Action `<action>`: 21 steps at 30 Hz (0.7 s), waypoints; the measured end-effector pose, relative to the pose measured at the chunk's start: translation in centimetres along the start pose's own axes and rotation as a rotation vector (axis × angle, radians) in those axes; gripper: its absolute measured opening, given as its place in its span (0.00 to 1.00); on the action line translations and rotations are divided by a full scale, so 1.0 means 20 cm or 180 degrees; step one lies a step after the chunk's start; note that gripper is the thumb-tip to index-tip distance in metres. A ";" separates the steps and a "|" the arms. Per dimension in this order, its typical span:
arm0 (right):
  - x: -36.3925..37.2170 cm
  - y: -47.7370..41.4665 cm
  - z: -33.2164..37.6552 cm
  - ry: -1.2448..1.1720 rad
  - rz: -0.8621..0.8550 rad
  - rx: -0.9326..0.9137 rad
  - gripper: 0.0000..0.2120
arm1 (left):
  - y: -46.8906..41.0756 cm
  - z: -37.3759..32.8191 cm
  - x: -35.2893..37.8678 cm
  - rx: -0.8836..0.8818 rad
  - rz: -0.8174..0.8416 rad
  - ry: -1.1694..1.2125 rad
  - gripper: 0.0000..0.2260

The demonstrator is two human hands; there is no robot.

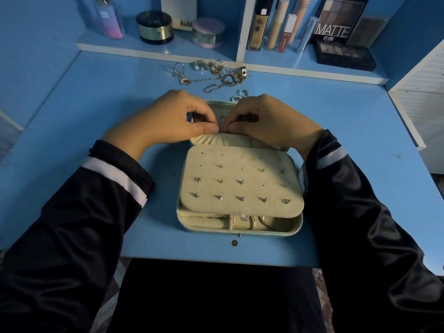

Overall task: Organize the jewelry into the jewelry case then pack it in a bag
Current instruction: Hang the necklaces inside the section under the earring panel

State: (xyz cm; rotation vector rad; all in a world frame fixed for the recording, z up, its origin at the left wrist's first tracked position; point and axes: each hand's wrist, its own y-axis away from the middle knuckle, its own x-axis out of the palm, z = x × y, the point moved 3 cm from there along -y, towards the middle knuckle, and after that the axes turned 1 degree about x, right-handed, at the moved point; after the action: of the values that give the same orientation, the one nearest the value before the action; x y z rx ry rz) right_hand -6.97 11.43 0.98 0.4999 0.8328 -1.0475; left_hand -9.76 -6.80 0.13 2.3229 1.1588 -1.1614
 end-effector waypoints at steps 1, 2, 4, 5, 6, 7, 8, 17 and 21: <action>-0.01 0.00 0.00 -0.0024 -0.0035 0.0022 0.06 | 0.00 0.00 0.00 0.0004 0.0015 0.0012 0.01; -0.01 0.01 0.00 -0.0025 -0.0056 0.0048 0.05 | 0.00 0.00 0.00 0.0002 0.0027 0.0017 0.01; -0.02 0.01 0.00 0.0048 -0.0021 0.0096 0.04 | 0.00 0.00 0.00 0.0003 0.0047 0.0007 0.01; -0.01 0.00 0.00 0.0089 0.0027 0.0105 0.05 | 0.00 0.00 0.00 0.0003 0.0055 0.0004 0.02; 0.00 0.00 0.00 0.0119 0.0077 0.0100 0.05 | 0.00 0.00 0.00 0.0001 0.0064 0.0000 0.02; 0.01 0.00 0.01 0.0140 0.0120 0.0092 0.05 | 0.00 0.00 0.00 0.0002 0.0074 -0.0010 0.02; 0.01 0.00 0.01 0.0154 0.0157 0.0092 0.05 | 0.00 0.00 0.01 0.0004 0.0090 -0.0024 0.02; 0.01 0.00 0.00 0.0137 0.0172 0.0188 0.03 | 0.00 0.00 0.02 0.0001 0.0155 -0.0101 0.02; 0.01 0.00 0.00 0.0150 0.0237 0.0203 0.02 | 0.01 0.01 0.02 0.0018 0.0193 -0.0143 0.02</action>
State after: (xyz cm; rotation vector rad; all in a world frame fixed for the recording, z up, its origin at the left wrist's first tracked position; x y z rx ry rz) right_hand -6.86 11.32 0.89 0.6072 0.8182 -0.9992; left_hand -9.60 -6.70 -0.25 2.3071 1.0637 -1.1903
